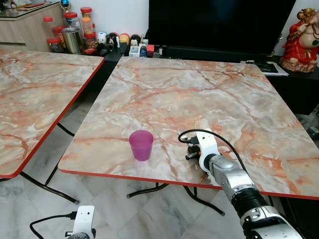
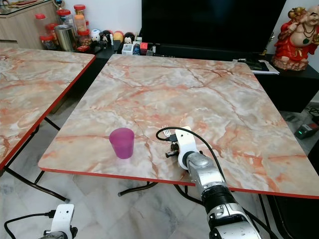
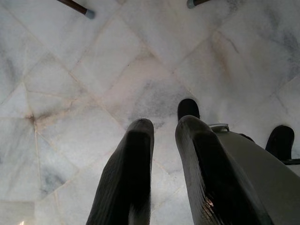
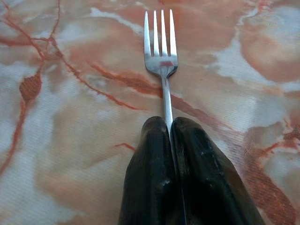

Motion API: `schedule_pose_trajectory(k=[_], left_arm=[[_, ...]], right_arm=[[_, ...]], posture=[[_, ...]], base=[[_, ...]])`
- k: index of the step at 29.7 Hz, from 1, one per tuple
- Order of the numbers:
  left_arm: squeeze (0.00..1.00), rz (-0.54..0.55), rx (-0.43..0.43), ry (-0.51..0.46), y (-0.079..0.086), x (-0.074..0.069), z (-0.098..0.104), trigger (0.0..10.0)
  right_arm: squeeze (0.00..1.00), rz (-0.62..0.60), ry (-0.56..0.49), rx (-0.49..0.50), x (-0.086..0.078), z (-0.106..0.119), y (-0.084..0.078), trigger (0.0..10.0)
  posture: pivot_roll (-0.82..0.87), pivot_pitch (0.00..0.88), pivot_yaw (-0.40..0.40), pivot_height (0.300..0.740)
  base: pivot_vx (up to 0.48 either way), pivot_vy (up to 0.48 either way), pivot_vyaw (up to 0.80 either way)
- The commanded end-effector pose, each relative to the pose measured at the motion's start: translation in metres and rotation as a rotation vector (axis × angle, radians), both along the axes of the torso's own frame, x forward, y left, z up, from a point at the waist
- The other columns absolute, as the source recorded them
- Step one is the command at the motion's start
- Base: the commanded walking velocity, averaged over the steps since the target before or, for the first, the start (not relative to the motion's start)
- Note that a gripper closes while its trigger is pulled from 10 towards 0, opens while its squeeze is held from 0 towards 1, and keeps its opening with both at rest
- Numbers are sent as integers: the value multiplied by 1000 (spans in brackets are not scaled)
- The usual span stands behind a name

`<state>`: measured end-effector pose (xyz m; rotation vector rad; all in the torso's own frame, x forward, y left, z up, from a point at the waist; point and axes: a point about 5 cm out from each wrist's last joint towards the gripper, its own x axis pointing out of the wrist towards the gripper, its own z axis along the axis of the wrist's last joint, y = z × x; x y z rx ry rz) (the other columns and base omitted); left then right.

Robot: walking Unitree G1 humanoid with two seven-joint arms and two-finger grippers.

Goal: Setting the table

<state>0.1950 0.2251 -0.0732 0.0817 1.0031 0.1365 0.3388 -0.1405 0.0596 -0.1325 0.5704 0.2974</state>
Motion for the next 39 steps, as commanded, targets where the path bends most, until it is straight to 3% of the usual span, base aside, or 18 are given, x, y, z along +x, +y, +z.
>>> schedule_pose_trajectory(k=[1,5,6,7,9,10,17,23,29,39], left_arm=[[0,-3,-2,-1,1,2,1,10000],[0,-2,0,-5,1,2,1,10000],[0,0,3,-8,1,2,1,10000],[0,0,8,-14,2,2,2,10000],[0,-1,12,-20,2,3,2,10000],[0,0,15,-21,3,2,2,10000],[0,8,25,-20,5,1,2,10000],[0,9,41,-15,9,0,2,10000],[0,3,55,-10,13,-1,3,10000],[0,6,60,-11,15,-2,3,10000]], right_arm=[[0,-49,53,-53,-5,-10,-15,0],[0,-111,-42,-56,2,1,-21,353],[0,-134,-87,-49,6,6,-22,8588],[0,-178,-179,-24,12,19,-24,10000],[0,-208,-270,1,16,32,-26,10000],[0,-236,-383,15,21,47,-28,10000],[0,-291,-659,79,24,82,-30,10000],[0,-285,-762,130,22,92,-20,10000],[0,-293,-790,131,22,94,-15,10000],[0,-316,-891,101,22,109,-22,10000]], posture=[[-25,0,-47,740],[-20,0,-44,740],[-17,0,-42,740],[-17,0,-40,740],[-17,0,-40,740],[-15,0,-35,740],[-2,0,-29,740],[10,0,-5,740],[15,0,4,740],[12,0,10,740]], base=[[0,0,0],[0,0,0],[0,0,0],[0,0,0],[0,0,0],[0,0,0],[0,0,0],[0,387,0],[0,480,0],[0,480,0]])
